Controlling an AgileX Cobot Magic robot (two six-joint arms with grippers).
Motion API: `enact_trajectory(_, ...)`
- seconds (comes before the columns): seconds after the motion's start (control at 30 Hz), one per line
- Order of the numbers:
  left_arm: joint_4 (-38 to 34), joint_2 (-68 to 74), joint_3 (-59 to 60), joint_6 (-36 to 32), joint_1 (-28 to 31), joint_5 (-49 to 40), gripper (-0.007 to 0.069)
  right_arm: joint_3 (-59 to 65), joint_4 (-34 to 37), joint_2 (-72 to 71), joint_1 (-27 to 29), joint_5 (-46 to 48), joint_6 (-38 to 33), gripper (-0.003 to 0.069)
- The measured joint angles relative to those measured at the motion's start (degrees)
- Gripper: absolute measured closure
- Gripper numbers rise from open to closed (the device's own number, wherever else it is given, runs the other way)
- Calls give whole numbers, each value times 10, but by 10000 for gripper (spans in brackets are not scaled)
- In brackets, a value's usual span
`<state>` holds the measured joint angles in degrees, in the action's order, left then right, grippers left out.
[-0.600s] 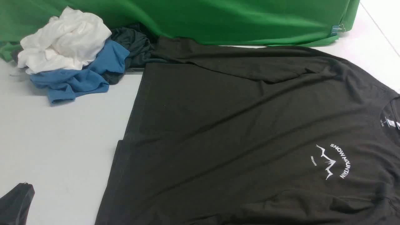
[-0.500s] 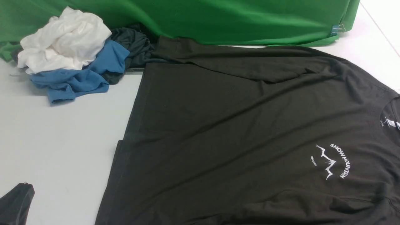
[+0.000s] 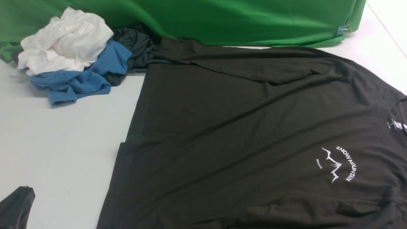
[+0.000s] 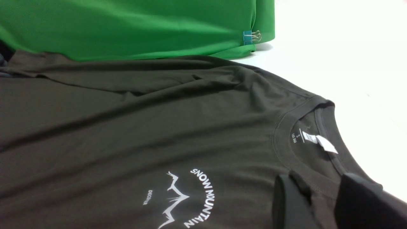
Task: Fold a long-sleeved shirt on a white desktop.
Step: 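Grasp the left edge of the dark T-shirt lying flat on the table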
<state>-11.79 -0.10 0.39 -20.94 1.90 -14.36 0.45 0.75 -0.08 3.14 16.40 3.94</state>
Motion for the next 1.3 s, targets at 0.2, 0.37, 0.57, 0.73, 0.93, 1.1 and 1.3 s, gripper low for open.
enact_trajectory(0.2,0,0,0,0,0,0,603,0,0,0,0,0,0,418)
enact_trajectory(0.37,0,0,0,0,0,1,603,0,0,0,0,0,0,418)
enact_trajectory(0.57,-56,0,0,18,0,44,603,0,0,0,0,0,0,418)
enact_trajectory(0.73,-274,0,0,92,0,124,603,0,0,0,0,0,0,418)
enact_trajectory(0.93,-307,0,-24,120,0,144,603,0,0,0,0,0,0,418)
enact_trajectory(1.1,-259,36,-158,38,0,-29,603,0,0,0,0,0,0,418)
enact_trajectory(1.3,-252,183,-298,-100,-2,-299,603,0,0,0,0,0,0,418)
